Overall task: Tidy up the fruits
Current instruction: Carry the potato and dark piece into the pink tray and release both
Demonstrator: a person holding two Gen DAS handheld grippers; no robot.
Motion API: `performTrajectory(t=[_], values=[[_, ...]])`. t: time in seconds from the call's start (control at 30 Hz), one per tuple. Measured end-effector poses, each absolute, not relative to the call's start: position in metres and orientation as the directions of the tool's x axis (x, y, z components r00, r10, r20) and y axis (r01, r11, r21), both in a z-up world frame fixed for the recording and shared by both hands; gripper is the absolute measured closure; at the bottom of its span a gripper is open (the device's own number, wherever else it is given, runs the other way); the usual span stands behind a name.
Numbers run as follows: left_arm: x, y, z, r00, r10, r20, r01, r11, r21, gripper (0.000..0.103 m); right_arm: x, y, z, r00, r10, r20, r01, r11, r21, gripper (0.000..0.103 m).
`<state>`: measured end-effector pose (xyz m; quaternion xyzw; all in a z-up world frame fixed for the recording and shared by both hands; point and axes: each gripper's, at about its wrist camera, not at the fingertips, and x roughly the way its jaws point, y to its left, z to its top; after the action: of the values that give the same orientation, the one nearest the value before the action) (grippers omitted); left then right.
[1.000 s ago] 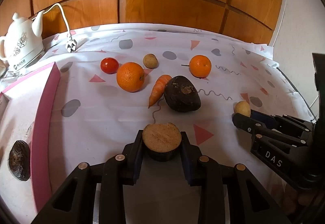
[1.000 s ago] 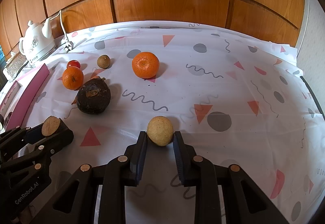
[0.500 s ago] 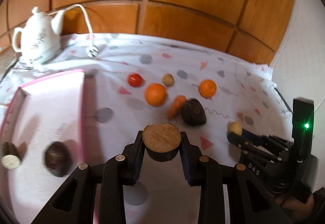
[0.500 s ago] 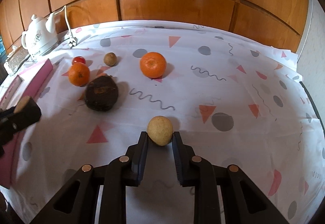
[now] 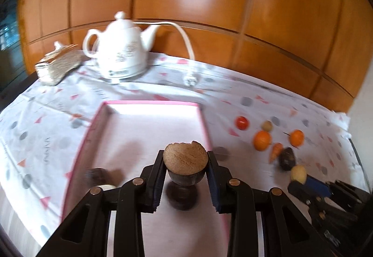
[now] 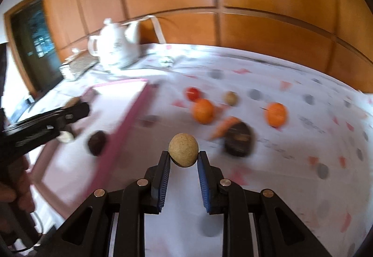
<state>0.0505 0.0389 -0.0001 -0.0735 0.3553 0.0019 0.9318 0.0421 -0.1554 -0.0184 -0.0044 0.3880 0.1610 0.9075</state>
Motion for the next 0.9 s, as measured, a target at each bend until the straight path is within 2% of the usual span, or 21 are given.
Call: performTrajectory(t=[0.2, 0.37, 0.43, 0.53, 0.9], values=[[0.044, 0.073, -0.004, 0.75, 0.021, -0.661, -0.144, 0.981, -0.132, 0.07, 0.036, -0.105, -0.01, 0.579, 0.421, -0.698, -0.44, 0.882, 0.167, 0.079], [0.037, 0.094, -0.005, 0.749, 0.075, -0.658, -0.215, 0.967, -0.134, 0.061, 0.029, -0.062, -0.011, 0.503, 0.501, -0.704, -0.538, 0.819, 0.198, 0.078], [0.034, 0.1, -0.005, 0.751, 0.084, -0.655, -0.231, 0.963, -0.141, 0.054, 0.024, -0.051, -0.012, 0.493, 0.509, -0.705, -0.561, 0.806, 0.19, 0.077], [0.03, 0.107, -0.005, 0.75, 0.084, -0.656, -0.247, 0.956, -0.16, 0.052, 0.021, -0.039, -0.013, 0.475, 0.519, -0.711, -0.573, 0.795, 0.197, 0.069], [0.022, 0.102, -0.008, 0.748, 0.069, -0.66, -0.242, 0.954, -0.174, 0.041, 0.015, -0.044, -0.02, 0.506, 0.46, -0.73, -0.528, 0.834, 0.16, 0.068]])
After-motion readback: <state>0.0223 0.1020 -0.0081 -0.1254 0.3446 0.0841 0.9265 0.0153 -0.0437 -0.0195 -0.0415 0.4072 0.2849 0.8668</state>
